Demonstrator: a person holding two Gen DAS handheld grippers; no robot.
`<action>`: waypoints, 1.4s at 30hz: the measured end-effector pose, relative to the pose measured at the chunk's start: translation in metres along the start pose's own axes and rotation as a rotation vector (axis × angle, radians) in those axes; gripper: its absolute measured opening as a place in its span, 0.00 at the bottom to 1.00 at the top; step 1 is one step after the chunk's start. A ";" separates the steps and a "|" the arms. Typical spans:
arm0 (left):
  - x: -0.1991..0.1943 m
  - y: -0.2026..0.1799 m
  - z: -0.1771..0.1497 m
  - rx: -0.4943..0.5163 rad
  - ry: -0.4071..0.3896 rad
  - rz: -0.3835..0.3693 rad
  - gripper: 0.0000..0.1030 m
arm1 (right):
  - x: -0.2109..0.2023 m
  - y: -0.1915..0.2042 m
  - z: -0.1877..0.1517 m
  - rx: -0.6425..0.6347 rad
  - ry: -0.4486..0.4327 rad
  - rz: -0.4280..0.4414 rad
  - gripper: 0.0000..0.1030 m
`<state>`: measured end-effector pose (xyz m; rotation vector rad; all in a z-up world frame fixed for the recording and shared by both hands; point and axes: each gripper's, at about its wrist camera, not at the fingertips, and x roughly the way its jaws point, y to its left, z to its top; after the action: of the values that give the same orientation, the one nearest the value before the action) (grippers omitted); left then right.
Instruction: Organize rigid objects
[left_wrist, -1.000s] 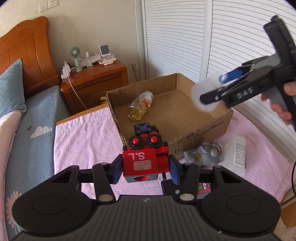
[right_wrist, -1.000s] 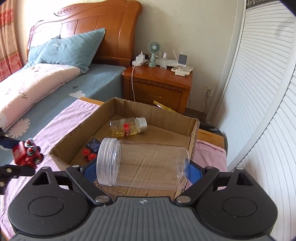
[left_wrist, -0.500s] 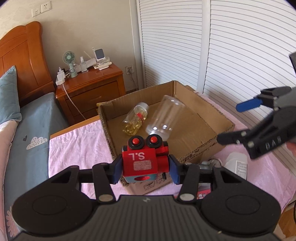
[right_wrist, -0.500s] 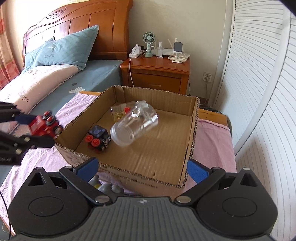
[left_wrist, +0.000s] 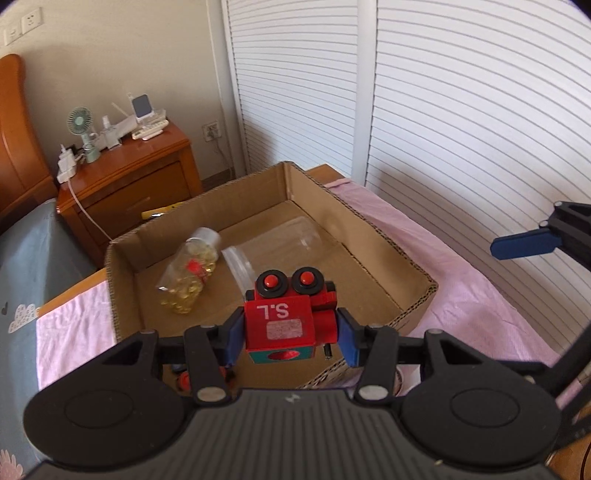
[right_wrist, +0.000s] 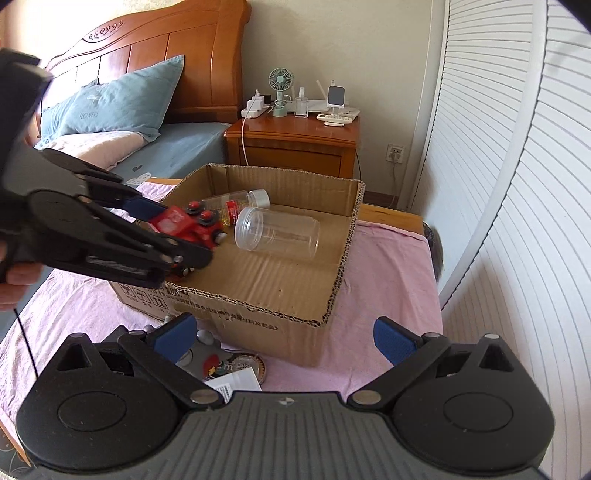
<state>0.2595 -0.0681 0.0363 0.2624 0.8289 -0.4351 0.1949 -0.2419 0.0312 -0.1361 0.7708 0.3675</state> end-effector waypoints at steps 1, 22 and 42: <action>0.006 -0.003 0.003 0.002 0.008 -0.003 0.48 | -0.001 -0.001 -0.001 0.001 -0.001 -0.003 1.00; -0.029 0.002 -0.010 -0.041 -0.025 0.061 0.92 | -0.007 -0.003 -0.020 0.057 0.002 -0.002 1.00; -0.064 -0.004 -0.132 -0.257 -0.070 0.180 0.99 | -0.012 0.017 -0.082 0.211 0.053 -0.079 1.00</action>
<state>0.1334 -0.0032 -0.0015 0.0816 0.7765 -0.1656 0.1267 -0.2501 -0.0182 0.0221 0.8488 0.2064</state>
